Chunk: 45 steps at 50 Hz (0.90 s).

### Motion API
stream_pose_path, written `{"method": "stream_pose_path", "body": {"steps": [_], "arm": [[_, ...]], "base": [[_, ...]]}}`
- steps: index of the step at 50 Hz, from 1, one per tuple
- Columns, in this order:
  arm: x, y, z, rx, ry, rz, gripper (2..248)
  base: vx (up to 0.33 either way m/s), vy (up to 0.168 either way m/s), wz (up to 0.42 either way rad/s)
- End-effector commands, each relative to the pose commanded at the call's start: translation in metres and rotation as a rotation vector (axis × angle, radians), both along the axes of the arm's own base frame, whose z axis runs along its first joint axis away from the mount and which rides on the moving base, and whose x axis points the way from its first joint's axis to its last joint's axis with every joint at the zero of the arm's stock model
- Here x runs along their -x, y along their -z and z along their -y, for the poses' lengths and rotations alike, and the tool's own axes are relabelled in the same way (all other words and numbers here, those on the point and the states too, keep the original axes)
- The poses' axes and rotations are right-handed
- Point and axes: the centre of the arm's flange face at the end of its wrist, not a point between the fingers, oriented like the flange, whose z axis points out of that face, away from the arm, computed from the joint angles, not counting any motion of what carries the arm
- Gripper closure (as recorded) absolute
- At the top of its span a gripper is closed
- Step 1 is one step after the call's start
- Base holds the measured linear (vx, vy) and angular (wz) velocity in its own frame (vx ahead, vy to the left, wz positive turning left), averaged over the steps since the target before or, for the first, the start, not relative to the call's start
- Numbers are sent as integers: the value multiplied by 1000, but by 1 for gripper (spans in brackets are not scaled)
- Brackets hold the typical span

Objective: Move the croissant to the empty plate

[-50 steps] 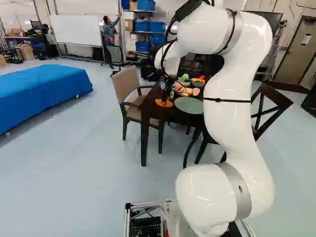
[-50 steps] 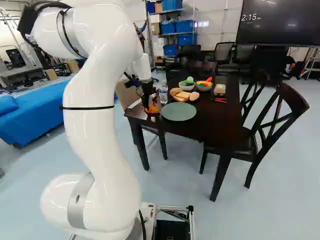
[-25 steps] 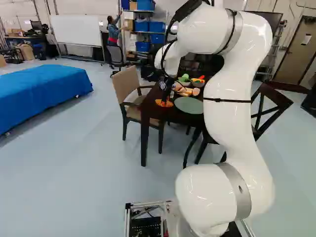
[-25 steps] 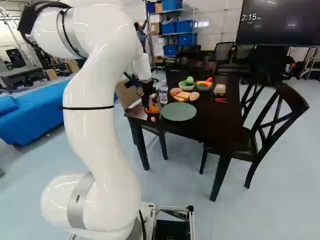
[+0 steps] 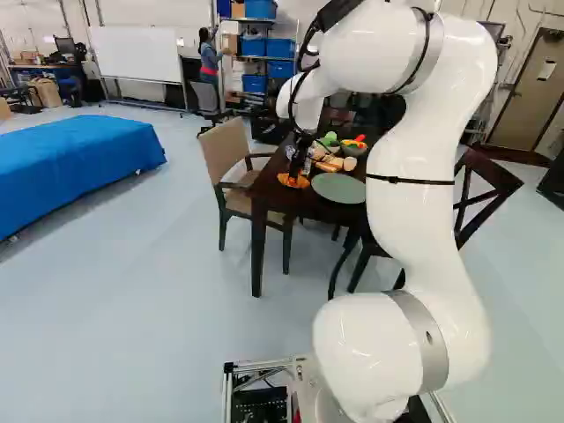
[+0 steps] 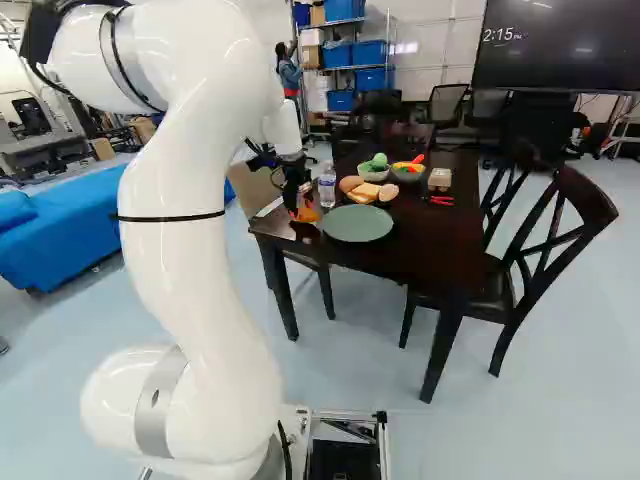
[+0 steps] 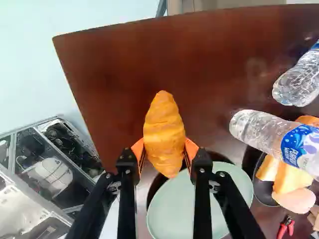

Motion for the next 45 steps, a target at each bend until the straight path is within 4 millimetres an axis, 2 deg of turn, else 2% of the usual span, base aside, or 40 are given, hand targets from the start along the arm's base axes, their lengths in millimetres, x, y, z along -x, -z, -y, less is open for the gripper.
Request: {"method": "stream_pose_path", "body": {"steps": [13, 32, 45], "arm": [[8, -19, 2, 0, 3, 26, 131], [45, -47, 24, 1, 41, 51, 131], [61, -47, 46, 2, 81, 43, 131]], "base": [[0, 0, 0], [0, 0, 0], [0, 0, 0]]}}
